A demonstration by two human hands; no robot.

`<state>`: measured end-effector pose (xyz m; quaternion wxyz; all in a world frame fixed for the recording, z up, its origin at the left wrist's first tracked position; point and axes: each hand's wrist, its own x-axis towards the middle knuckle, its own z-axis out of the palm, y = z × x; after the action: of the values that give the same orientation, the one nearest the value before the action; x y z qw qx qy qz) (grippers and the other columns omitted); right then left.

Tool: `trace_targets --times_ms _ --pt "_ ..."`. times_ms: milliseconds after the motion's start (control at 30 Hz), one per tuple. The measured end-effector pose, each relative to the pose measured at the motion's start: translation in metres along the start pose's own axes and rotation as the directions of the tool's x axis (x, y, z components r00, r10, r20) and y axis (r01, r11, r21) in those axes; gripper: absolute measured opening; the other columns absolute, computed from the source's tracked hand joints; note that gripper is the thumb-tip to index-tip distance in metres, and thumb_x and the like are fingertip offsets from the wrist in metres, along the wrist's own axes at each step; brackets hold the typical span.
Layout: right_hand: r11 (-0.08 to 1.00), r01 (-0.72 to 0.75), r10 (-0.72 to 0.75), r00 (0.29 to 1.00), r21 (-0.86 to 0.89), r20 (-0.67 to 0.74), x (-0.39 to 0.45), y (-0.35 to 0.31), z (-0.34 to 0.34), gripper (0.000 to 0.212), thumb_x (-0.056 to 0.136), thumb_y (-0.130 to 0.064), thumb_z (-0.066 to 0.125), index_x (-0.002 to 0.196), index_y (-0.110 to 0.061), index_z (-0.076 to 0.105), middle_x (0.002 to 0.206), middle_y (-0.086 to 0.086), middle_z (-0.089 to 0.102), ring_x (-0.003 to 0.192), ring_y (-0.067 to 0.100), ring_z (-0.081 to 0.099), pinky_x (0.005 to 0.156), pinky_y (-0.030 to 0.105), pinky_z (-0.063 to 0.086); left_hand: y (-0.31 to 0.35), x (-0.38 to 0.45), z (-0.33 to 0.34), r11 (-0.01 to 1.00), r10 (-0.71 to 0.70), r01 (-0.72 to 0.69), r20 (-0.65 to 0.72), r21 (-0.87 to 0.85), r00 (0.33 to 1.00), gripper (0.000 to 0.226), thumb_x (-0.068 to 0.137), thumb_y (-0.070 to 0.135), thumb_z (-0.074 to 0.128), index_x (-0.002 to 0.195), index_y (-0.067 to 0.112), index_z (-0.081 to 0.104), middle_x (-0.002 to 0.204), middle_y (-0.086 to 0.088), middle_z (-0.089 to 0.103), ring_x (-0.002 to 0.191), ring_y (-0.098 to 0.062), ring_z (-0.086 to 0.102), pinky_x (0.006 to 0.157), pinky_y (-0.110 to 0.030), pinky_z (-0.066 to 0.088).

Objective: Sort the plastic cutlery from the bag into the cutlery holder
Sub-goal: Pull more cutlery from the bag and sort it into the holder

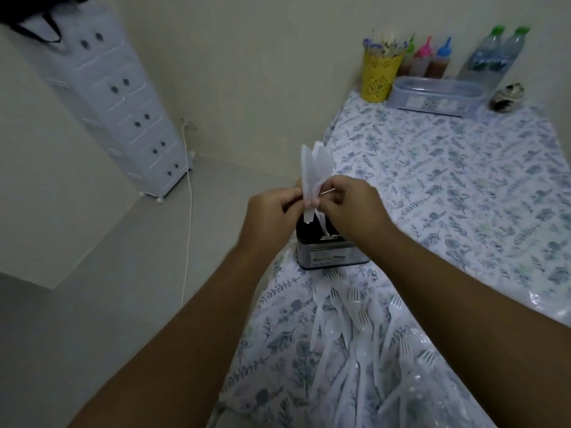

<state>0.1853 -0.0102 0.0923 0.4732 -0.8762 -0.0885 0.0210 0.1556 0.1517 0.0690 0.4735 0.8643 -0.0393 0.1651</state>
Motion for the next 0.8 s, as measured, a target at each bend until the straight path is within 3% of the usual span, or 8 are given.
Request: trace_targets --times_ms 133,267,333,433,533,633,733,800 --pt "0.988 -0.063 0.073 0.995 -0.142 0.069 -0.001 0.018 0.014 0.015 0.085 -0.039 0.079 0.087 -0.027 0.069 0.076 -0.013 0.07 0.07 0.007 0.064 0.06 0.024 0.046 -0.024 -0.012 0.012 1.0 -0.015 0.014 0.034 0.023 0.999 0.021 0.087 0.018 0.076 0.108 0.02 0.078 0.088 0.003 0.078 0.079 -0.016 0.072 0.073 -0.035 0.057" --pt "0.939 -0.036 0.068 0.994 -0.342 0.081 0.001 0.03 0.022 0.02 0.095 -0.042 0.065 0.097 -0.028 0.079 0.076 -0.01 0.055 0.093 0.016 0.045 0.068 0.029 0.038 -0.034 -0.019 0.021 0.994 -0.106 0.104 0.086 0.024 0.991 0.018 0.089 0.017 0.073 0.106 0.021 0.079 0.088 0.002 0.078 0.08 -0.014 0.072 0.075 -0.037 0.058" --pt "0.902 -0.025 0.067 0.994 -0.431 0.082 0.001 0.035 0.023 0.027 0.097 -0.044 0.06 0.104 -0.028 0.08 0.078 -0.009 0.049 0.097 0.015 0.036 0.072 0.031 0.037 -0.034 -0.019 0.023 0.987 -0.13 0.119 0.107 0.108 0.986 0.016 0.089 0.018 0.072 0.103 0.02 0.08 0.088 0.002 0.078 0.078 -0.014 0.072 0.074 -0.036 0.059" --pt "0.908 -0.04 0.069 0.996 -0.418 0.053 -0.002 0.04 0.023 0.028 0.096 -0.045 0.061 0.107 -0.027 0.08 0.085 0.0 0.062 0.102 0.02 0.046 0.073 0.032 0.043 -0.03 -0.013 0.022 0.924 -0.142 0.082 0.136 0.373 0.98 0.015 0.09 0.022 0.068 0.096 0.015 0.079 0.083 -0.004 0.074 0.073 -0.02 0.066 0.069 -0.034 0.056" --pt "0.918 0.009 0.005 0.999 -0.396 0.036 -0.006 0.043 0.018 0.028 0.095 -0.043 0.064 0.107 -0.024 0.081 0.073 0.0 0.061 0.096 0.024 0.055 0.074 0.035 0.051 -0.028 -0.011 0.021 0.84 -0.206 0.071 0.196 0.537 0.959 0.02 0.092 0.027 0.066 0.084 0.011 0.076 0.076 -0.006 0.07 0.067 -0.02 0.061 0.058 -0.028 0.044" --pt "0.949 0.026 -0.029 1.0 -0.315 -0.005 -0.015 0.043 0.005 0.023 0.094 -0.038 0.067 0.101 -0.022 0.082 0.06 -0.011 0.056 0.076 0.023 0.062 0.063 0.026 0.047 -0.028 -0.021 0.018 0.795 -0.315 0.172 0.153 0.581 0.937 0.024 0.089 0.029 0.07 0.076 0.01 0.074 0.069 -0.006 0.068 0.06 -0.018 0.06 0.054 -0.026 0.043" --pt "0.971 0.004 -0.023 0.997 -0.24 -0.08 -0.039 0.051 -0.009 0.02 0.095 -0.034 0.068 0.103 -0.021 0.081 0.071 -0.009 0.061 0.079 0.017 0.06 0.067 0.026 0.049 -0.027 -0.044 0.018 0.827 -0.327 0.223 0.119 0.516 0.938 0.016 0.089 0.018 0.068 0.077 0.011 0.076 0.073 -0.004 0.072 0.065 -0.017 0.065 0.062 -0.028 0.055" --pt "0.98 -0.05 0.03 0.994 -0.193 -0.103 -0.062 0.062 -0.015 0.018 0.095 -0.029 0.068 0.103 -0.018 0.08 0.074 -0.014 0.058 0.073 0.006 0.056 0.065 0.014 0.04 -0.026 -0.068 0.025 0.849 -0.356 0.247 0.16 0.468 0.921 0.016 0.089 0.015 0.068 0.076 0.011 0.076 0.074 -0.001 0.072 0.067 -0.015 0.064 0.065 -0.028 0.055"
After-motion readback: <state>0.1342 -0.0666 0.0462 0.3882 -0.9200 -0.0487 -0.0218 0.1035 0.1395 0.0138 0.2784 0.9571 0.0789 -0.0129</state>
